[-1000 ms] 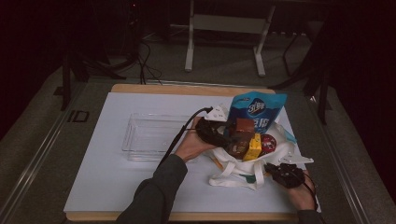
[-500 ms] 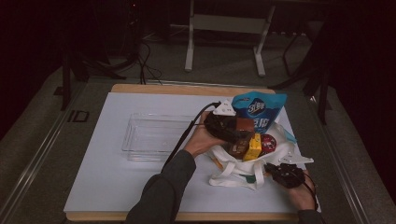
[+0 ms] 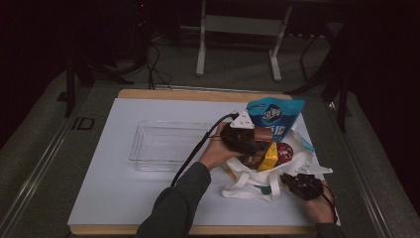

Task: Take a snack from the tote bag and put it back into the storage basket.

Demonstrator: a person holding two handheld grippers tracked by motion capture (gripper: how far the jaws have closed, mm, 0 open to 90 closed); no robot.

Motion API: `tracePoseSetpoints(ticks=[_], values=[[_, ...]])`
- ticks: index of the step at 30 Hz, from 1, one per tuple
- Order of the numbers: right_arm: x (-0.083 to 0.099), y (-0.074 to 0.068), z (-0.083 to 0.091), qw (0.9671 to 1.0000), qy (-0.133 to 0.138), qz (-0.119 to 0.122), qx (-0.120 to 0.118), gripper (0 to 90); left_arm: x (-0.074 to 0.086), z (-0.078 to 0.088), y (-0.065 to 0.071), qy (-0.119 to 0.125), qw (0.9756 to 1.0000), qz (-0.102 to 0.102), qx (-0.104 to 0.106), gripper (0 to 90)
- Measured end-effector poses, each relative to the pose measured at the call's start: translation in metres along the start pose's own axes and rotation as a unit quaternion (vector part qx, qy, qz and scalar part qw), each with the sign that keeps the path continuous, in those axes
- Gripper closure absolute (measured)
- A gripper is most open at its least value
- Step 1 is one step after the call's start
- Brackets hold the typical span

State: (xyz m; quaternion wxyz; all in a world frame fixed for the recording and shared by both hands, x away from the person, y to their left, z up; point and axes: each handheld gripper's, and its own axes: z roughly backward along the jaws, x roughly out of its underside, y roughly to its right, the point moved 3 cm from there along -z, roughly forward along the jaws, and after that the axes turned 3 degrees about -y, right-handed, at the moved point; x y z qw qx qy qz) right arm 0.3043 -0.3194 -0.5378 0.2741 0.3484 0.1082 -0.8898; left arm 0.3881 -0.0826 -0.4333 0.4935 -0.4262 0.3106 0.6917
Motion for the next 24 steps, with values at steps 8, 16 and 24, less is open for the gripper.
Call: tracePoseSetpoints(ticks=[8, 16, 24], values=[[0.0, 0.0, 0.0, 1.0, 0.001, -0.002, -0.001, 83.1, -0.003, -0.007, -0.003, 0.006, 0.9999, -0.008, -0.001, 31.1], [0.0, 0.0, 0.0, 1.0, 0.002, -0.002, -0.002, 83.1, 0.0, -0.013, -0.006, 0.001, 0.9999, 0.009, 0.006, 30.9], [0.001, 0.001, 0.0, 1.0, 0.003, -0.003, -0.003, 83.1, 0.002, -0.008, -0.004, 0.02, 0.9994, 0.016, 0.023, 38.3]])
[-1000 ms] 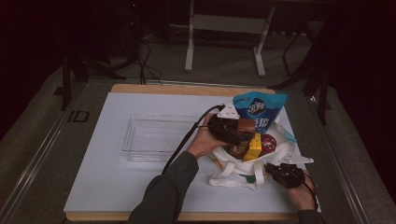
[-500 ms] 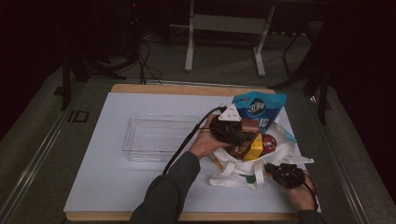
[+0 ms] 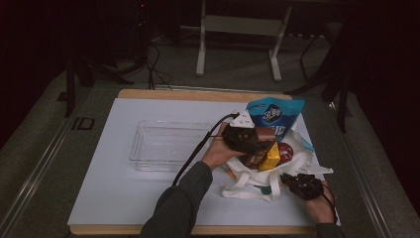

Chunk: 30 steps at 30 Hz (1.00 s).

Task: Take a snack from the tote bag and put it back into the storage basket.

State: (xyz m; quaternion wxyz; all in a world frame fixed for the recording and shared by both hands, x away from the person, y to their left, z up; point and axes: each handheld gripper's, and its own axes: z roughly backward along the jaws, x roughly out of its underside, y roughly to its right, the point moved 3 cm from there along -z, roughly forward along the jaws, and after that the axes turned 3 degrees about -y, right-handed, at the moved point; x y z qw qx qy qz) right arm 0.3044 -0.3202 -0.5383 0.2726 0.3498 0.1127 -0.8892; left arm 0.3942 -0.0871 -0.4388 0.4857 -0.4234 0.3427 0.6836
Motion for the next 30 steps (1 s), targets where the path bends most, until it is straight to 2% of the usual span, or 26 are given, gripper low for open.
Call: tracePoseSetpoints(ticks=[4, 6, 19, 21, 30], values=[[0.0, 0.0, 0.0, 1.0, 0.001, -0.001, -0.001, 83.1, 0.001, -0.005, 0.0, 0.04, 0.9987, 0.027, 0.017, 36.6], [0.0, 0.0, 0.0, 1.0, 0.001, 0.0, -0.001, 83.1, 0.0, -0.006, -0.001, 0.045, 0.9983, 0.032, 0.02, 36.2], [0.001, 0.001, 0.0, 1.0, 0.002, -0.002, -0.003, 83.1, -0.003, 0.002, 0.002, 0.025, 0.9996, 0.007, -0.008, 41.7], [0.0, 0.001, 0.0, 1.0, 0.002, -0.002, -0.003, 83.1, -0.006, 0.005, 0.003, 0.017, 0.9997, -0.004, -0.015, 42.2], [0.0, 0.001, 0.0, 1.0, 0.002, -0.001, -0.002, 83.1, -0.013, 0.018, 0.003, 0.031, 0.9992, -0.002, -0.024, 42.9]])
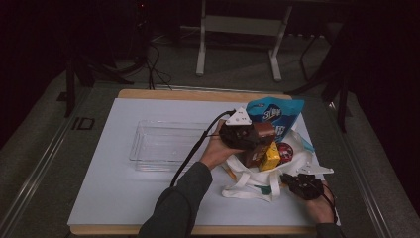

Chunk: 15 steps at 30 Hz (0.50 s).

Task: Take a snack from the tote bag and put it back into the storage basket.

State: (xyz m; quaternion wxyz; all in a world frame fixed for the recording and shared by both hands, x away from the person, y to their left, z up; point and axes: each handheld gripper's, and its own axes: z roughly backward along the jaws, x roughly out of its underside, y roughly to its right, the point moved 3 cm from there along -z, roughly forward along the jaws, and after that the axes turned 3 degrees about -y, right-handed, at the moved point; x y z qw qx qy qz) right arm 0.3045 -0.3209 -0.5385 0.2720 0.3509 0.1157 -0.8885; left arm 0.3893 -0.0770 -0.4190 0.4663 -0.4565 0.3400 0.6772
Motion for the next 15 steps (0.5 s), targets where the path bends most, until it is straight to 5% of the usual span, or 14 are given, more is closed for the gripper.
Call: tracePoseSetpoints(ticks=[15], values=[[0.0, 0.0, 0.0, 1.0, 0.001, -0.001, 0.0, 83.1, -0.022, 0.047, -0.005, 0.056, 0.9983, 0.014, -0.002, 43.0]])
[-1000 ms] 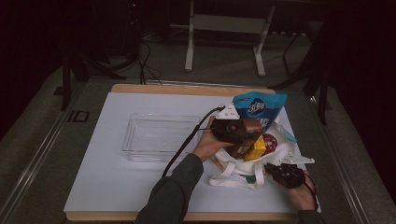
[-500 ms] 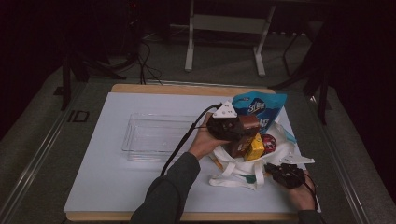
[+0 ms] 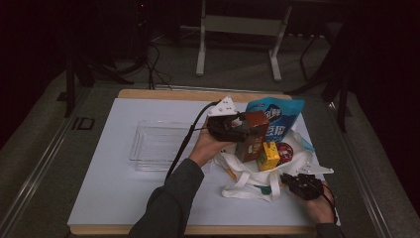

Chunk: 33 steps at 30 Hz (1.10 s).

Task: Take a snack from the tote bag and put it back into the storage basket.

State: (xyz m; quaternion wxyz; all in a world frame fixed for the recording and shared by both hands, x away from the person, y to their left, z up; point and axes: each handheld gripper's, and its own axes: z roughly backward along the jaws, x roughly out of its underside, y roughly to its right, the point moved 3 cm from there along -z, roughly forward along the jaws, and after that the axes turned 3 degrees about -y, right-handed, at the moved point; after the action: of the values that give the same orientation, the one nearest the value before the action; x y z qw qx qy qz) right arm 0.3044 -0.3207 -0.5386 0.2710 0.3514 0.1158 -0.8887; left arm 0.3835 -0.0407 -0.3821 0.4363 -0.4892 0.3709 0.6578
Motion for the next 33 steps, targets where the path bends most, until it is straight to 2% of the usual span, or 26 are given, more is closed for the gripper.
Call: tracePoseSetpoints(ticks=[2, 3, 4, 5, 12, 15, 17, 18, 22, 33], values=[[0.0, 0.0, 0.0, 1.0, 0.0, 0.0, 0.0, 83.1, -0.006, 0.011, 0.001, 0.007, 1.0, 0.0, 0.004, 43.0], [0.0, 0.0, 0.0, 1.0, 0.0, 0.0, -0.001, 83.1, -0.006, 0.011, 0.001, 0.007, 1.0, 0.0, 0.004, 43.0], [0.0, 0.0, 0.0, 1.0, 0.001, 0.0, -0.001, 83.1, -0.011, 0.018, 0.002, 0.006, 1.0, -0.006, 0.001, 43.0], [0.0, 0.0, 0.0, 1.0, 0.001, 0.0, -0.001, 83.1, -0.011, 0.018, 0.002, 0.006, 1.0, -0.006, 0.001, 43.0], [0.0, 0.0, 0.0, 1.0, 0.0, 0.0, 0.0, 83.1, -0.022, 0.046, 0.002, 0.016, 0.9998, -0.012, -0.004, 42.9], [0.0, 0.0, 0.0, 1.0, 0.001, -0.001, -0.001, 83.1, -0.026, 0.062, 0.0, 0.033, 0.9995, -0.002, 0.004, 42.9], [0.0, 0.0, 0.0, 1.0, 0.001, -0.001, -0.001, 83.1, -0.026, 0.062, 0.0, 0.033, 0.9995, -0.002, 0.004, 43.0], [0.0, 0.0, 0.0, 1.0, 0.001, -0.001, -0.001, 83.1, -0.028, 0.071, -0.001, 0.036, 0.9993, -0.005, -0.002, 42.9], [0.0, 0.0, 0.0, 1.0, 0.0, 0.0, 0.0, 83.1, -0.03, 0.082, -0.003, 0.035, 0.9993, -0.008, -0.009, 42.9], [0.0, -0.001, 0.0, 1.0, 0.002, 0.001, 0.002, 83.1, -0.029, 0.104, -0.01, 0.004, 0.9993, -0.023, -0.031, 42.9]])
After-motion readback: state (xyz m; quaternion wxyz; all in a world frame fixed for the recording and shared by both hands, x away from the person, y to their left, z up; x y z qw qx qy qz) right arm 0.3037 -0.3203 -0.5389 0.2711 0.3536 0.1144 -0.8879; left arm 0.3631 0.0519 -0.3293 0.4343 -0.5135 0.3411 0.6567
